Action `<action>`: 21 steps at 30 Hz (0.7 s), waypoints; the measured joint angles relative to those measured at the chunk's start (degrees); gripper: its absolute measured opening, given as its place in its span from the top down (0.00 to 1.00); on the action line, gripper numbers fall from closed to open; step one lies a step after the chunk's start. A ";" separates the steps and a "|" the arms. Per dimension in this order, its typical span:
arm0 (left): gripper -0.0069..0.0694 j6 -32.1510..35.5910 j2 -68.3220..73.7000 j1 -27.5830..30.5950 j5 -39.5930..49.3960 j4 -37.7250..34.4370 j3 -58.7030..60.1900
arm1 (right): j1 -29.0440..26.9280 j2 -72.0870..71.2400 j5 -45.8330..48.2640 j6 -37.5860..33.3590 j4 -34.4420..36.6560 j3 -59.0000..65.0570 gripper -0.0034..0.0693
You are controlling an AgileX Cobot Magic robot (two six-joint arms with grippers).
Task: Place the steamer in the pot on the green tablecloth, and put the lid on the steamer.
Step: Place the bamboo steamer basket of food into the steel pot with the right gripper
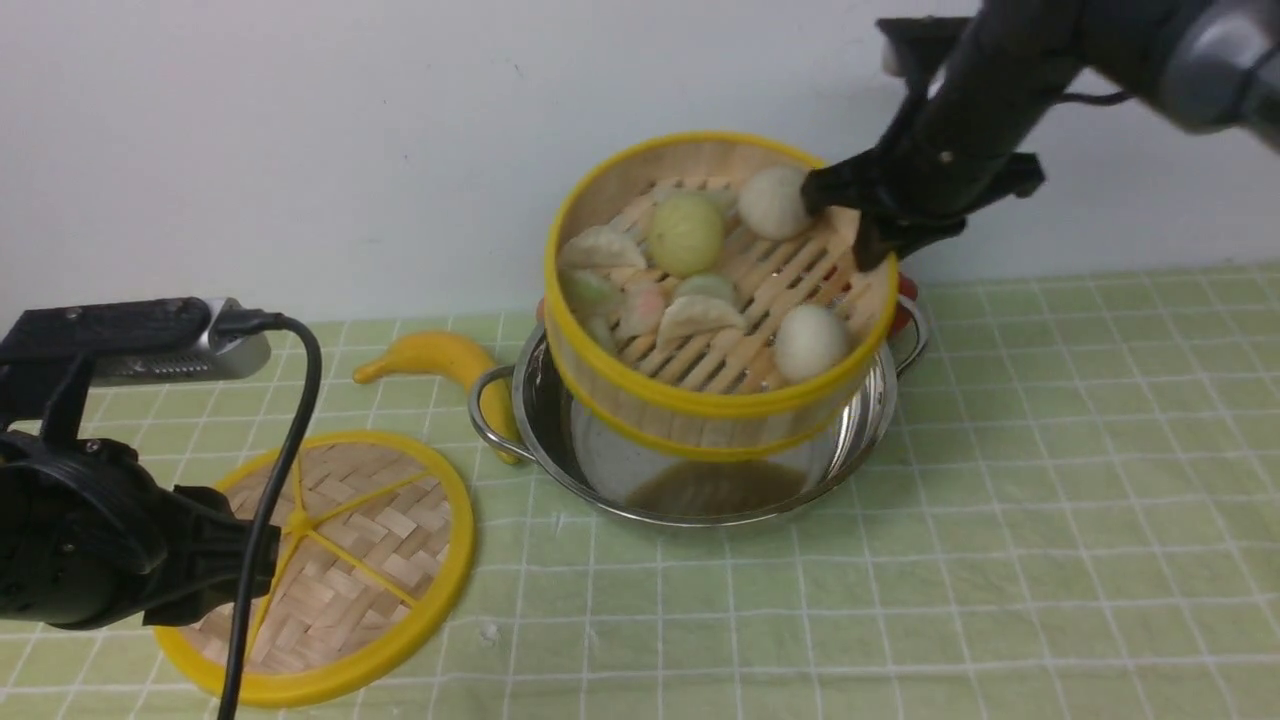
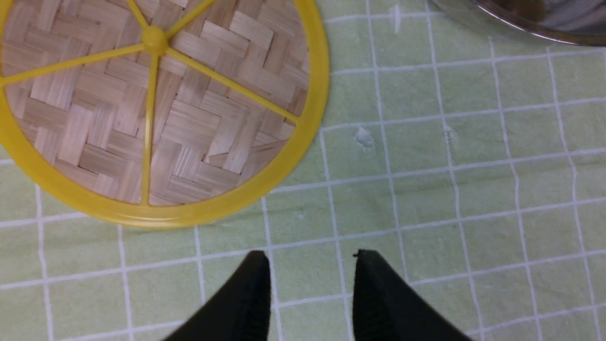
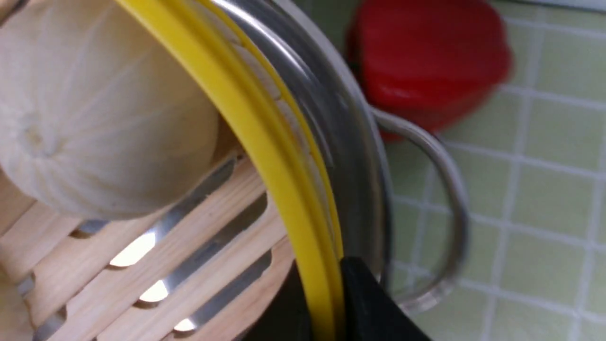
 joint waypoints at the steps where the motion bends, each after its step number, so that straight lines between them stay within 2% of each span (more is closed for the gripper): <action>1: 0.59 0.00 0.00 0.00 0.00 0.00 0.00 | 0.44 1.71 0.00 0.42 -0.45 -1.47 0.87; 4: 0.59 0.00 0.00 0.00 0.00 0.00 0.00 | 0.93 5.58 -0.06 1.56 -1.04 -4.82 0.87; 21: 0.59 0.00 0.00 0.00 0.00 0.05 0.00 | 0.88 13.05 0.26 2.35 -1.36 -5.37 0.87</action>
